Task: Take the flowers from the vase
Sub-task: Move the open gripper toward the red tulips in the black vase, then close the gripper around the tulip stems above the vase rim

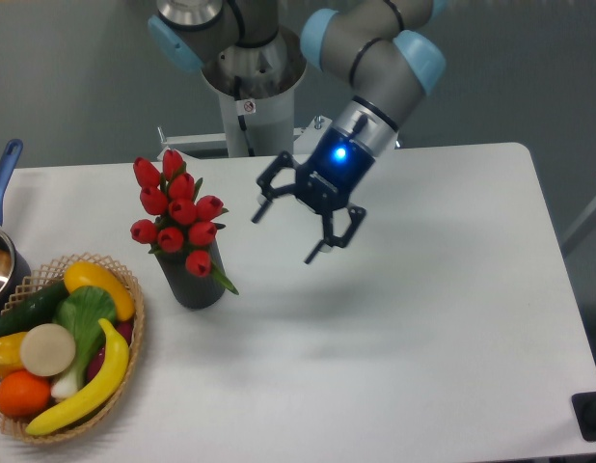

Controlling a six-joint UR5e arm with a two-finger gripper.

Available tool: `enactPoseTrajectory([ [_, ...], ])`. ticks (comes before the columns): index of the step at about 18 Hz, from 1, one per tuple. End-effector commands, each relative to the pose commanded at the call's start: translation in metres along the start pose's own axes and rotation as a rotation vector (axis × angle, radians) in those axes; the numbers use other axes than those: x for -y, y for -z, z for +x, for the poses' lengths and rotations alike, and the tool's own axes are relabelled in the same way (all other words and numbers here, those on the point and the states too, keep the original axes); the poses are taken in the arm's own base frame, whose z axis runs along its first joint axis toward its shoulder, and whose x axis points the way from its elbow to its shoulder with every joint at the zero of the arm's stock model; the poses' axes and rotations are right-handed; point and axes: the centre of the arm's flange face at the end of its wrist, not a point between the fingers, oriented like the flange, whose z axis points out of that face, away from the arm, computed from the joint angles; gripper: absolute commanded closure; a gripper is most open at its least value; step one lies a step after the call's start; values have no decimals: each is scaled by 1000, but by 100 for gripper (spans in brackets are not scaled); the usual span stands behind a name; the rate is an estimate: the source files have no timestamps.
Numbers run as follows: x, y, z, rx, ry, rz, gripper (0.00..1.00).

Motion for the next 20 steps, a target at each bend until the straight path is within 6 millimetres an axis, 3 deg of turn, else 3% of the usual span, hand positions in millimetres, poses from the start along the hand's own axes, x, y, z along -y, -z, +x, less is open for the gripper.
enactPoseTrajectory([
  [8, -23, -14, 48, -39, -29, -6, 0],
  [10, -21, -28, 58, -79, -41, -8, 0],
  [16, -20, -50, 78, -145, -47, 16, 0],
  [20, -24, -58, 80, -166, -41, 11, 0],
])
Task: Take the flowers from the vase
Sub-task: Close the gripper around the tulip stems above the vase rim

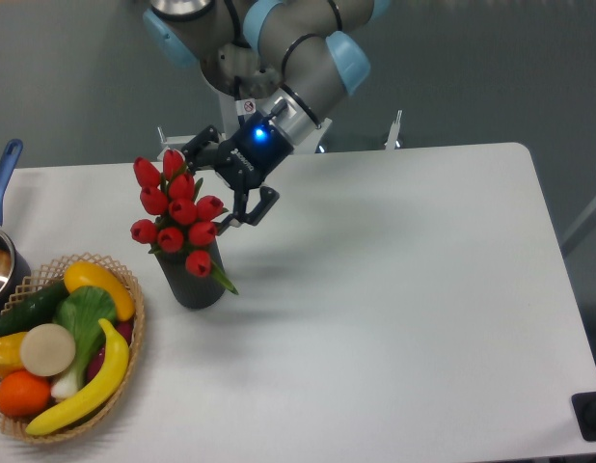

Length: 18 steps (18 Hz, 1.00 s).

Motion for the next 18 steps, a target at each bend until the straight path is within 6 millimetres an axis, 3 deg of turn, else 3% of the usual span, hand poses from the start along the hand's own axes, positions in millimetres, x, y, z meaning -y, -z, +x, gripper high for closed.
enactPoseTrajectory([
  [10, -4, -14, -5, -30, 5, -4, 2],
  [12, -4, -14, -5, -30, 5, -4, 23],
  [16, -3, -13, -4, -27, 0, -5, 79],
  [18, 0, -11, -5, -22, -9, -4, 94],
])
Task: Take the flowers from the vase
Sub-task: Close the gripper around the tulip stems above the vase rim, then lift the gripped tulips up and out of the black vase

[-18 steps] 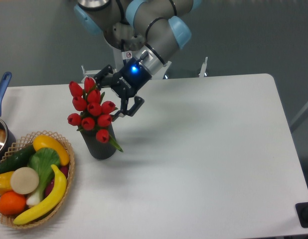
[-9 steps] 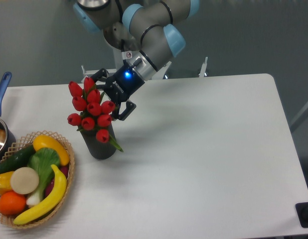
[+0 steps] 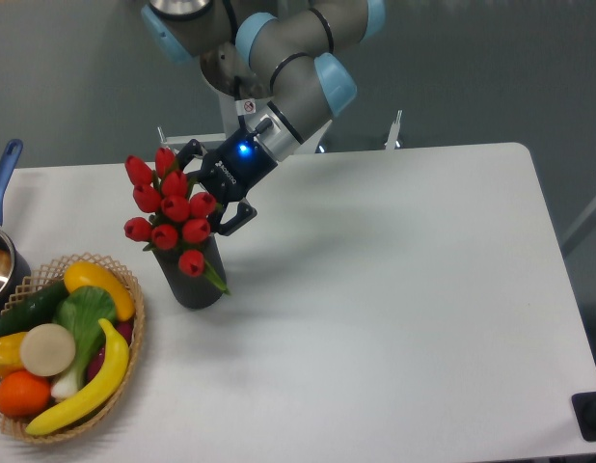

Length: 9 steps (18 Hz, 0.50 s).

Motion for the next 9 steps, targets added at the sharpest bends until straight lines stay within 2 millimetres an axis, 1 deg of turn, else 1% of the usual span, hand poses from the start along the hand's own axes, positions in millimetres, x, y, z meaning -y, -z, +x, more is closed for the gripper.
enactPoseTrajectory([
  [5, 5, 5, 0, 10, -1, 7, 94],
  [7, 14, 8, 2, 15, -14, 26, 94],
  [9, 18, 11, 2, 17, -19, 40, 94],
])
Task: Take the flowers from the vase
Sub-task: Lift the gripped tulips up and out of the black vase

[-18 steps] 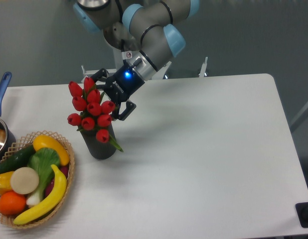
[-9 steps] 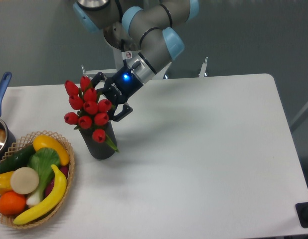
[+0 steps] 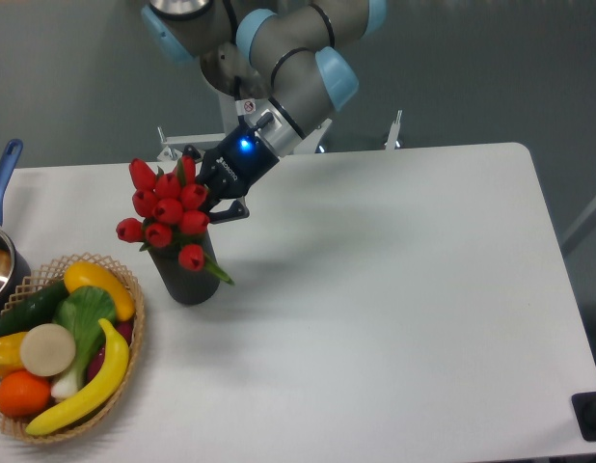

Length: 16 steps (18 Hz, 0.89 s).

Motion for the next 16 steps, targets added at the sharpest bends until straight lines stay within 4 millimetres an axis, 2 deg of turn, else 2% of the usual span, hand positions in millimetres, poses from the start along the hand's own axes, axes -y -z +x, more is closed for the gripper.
enactPoseTrajectory([
  [2, 2, 2, 2, 4, 11, 4, 94],
  [5, 16, 8, 4, 14, 20, 25, 94],
  [9, 52, 24, -3, 40, 67, 55, 94],
  [16, 88, 54, 0, 84, 133, 112, 93],
])
